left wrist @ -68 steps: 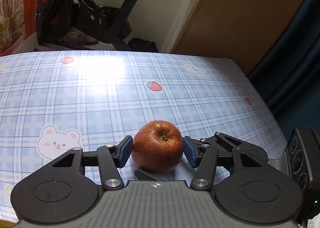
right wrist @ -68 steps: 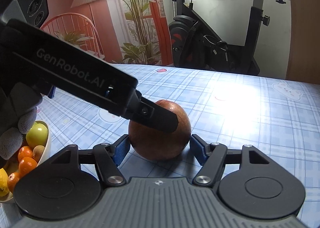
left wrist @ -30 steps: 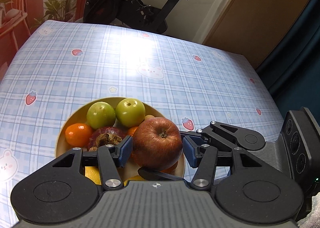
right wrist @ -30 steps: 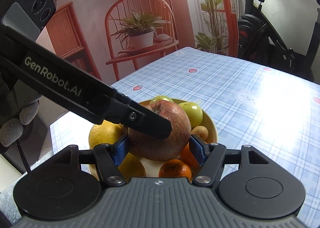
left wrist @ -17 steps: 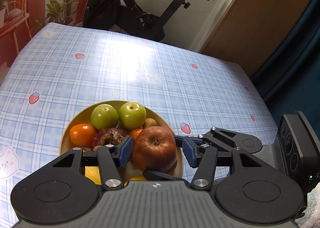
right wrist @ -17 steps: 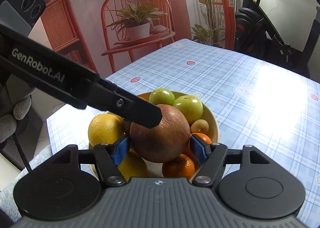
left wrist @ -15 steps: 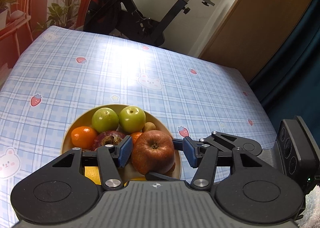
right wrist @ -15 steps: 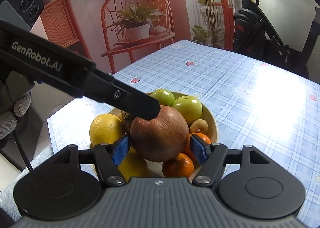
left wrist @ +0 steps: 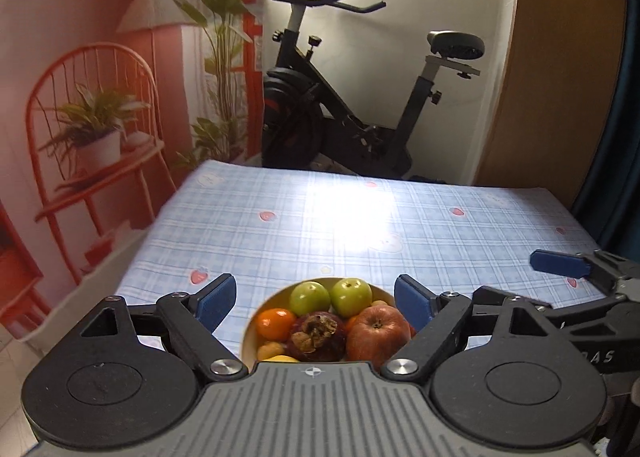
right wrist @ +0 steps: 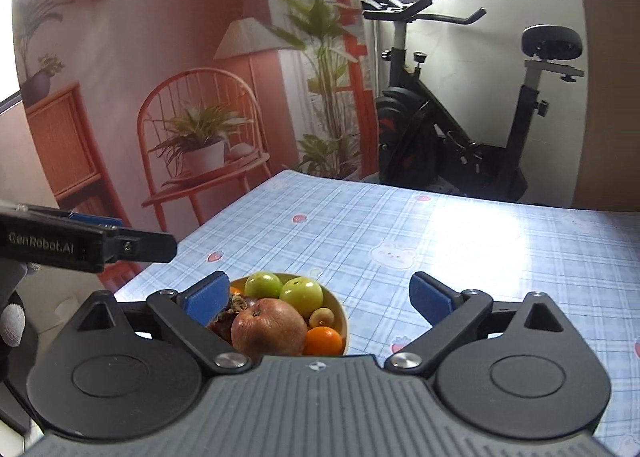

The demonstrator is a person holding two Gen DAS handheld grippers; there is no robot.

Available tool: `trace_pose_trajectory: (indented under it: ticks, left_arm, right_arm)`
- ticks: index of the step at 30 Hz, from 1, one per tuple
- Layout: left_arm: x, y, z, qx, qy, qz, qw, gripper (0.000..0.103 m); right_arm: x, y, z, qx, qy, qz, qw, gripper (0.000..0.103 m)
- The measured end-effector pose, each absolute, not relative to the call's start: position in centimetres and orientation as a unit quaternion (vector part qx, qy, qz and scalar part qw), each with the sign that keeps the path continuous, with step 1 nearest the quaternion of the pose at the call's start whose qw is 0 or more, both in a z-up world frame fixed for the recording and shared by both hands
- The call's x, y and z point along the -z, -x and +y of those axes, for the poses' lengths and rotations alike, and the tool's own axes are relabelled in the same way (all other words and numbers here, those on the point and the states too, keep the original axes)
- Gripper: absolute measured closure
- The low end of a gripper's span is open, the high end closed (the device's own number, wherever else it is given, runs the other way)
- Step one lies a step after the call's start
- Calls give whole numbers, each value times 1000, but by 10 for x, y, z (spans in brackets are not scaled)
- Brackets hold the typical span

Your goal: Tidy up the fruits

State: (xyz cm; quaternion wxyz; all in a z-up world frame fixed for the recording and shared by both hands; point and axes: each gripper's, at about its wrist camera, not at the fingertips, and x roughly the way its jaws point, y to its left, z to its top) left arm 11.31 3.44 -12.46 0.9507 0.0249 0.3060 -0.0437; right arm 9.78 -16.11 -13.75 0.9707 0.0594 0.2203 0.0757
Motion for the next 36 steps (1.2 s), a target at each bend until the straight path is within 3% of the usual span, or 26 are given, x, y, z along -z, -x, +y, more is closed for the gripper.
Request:
trace_pose_trajectory:
  ticks: [7,14,36]
  left_arm:
    - [85,-77,28,37,-3,277,960,14]
    - [48,-25,2,50,-46,210,975,3]
    - [32,8,-14,46,-55,181,981,3]
  right_arm:
    - [86,-56,-169,17,-52,193,980,0]
    - [56,-16,-173,43,-71,178,981,0]
    - [36,22,-165,52,-59,175,981,0]
